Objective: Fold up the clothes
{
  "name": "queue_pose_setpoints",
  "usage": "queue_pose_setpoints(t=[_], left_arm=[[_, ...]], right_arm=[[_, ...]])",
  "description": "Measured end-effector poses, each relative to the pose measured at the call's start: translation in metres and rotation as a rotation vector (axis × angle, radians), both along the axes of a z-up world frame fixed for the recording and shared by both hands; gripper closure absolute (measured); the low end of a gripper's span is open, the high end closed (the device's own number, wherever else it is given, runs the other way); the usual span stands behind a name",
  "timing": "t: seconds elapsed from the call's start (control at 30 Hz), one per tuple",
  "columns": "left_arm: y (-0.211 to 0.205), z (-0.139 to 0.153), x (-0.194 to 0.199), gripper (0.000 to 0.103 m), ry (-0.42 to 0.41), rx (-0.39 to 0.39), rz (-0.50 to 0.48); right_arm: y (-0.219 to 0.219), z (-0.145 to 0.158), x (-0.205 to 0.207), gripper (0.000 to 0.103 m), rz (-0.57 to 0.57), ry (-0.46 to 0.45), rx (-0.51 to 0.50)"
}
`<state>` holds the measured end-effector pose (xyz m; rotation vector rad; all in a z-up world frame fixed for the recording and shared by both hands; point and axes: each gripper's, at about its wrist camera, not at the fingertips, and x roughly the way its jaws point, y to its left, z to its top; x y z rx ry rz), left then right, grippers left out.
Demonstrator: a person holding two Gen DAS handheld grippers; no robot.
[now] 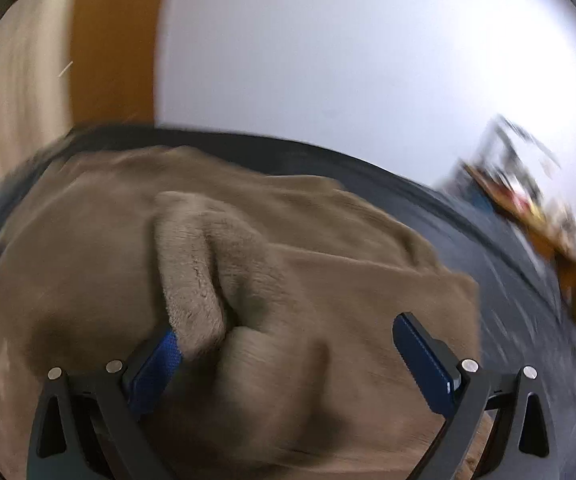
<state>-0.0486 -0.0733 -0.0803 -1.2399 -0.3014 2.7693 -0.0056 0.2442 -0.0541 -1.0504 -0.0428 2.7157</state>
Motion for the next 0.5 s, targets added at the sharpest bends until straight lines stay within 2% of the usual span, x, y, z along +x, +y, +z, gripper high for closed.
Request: queue_pose_setpoints(t=[0.17, 0.5], left_arm=[[-0.001, -0.002, 0.002, 0.019, -0.006, 0.004, 0.008], [-0.003, -0.004, -0.006, 0.019, -0.022, 0.027, 0.018]], right_arm=[[0.074, 0.007, 0.034, 0.001, -0.200, 0.073, -0.157], [0.116, 0.000, 0.049, 0.001, -0.098, 0.110, -0.537]])
